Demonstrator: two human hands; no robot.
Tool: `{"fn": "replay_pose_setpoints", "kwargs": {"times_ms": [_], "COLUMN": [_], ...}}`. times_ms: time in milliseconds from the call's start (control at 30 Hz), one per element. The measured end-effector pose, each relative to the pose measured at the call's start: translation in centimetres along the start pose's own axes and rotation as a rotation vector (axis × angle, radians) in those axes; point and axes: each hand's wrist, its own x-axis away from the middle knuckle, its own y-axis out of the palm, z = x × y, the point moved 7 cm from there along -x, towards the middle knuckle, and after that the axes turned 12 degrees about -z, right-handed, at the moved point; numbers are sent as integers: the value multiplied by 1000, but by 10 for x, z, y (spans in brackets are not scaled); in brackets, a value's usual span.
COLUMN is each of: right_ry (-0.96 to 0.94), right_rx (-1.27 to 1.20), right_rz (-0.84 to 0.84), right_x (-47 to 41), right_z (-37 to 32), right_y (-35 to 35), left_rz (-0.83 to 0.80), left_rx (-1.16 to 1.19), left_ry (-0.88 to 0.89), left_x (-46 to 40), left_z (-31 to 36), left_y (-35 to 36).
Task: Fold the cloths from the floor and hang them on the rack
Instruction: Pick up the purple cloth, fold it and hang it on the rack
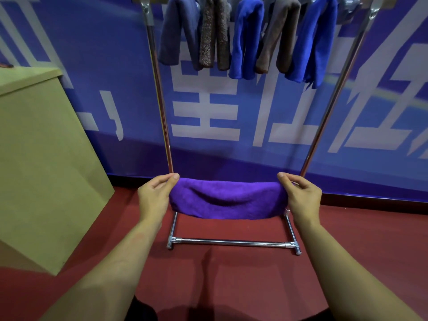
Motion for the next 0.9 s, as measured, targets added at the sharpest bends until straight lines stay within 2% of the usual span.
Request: {"fn": "replay_pose_setpoints", "kwargs": {"times_ms": [233, 433, 533, 767, 900], "right_ry": [8, 59, 82, 35, 93], "right_rx": [-120, -87, -56, 11, -27], "right_rz": [-36, -238, -282, -158, -155], "right_x": [1, -2, -4, -5, -8], "right_z": [2, 10, 17, 13, 23], "right_y": [2, 15, 17, 11, 9], "left_rz": [-10, -92, -121, -90, -64], "left_rx": [17, 75, 84, 115, 86], "left_ry": [-12, -69, -85, -111, -99], "left_x": [0, -6, -7, -8, -10], "left_z": [-3, -12, -14, -19, -21], "left_y": [-1, 2, 5, 0, -2]}}
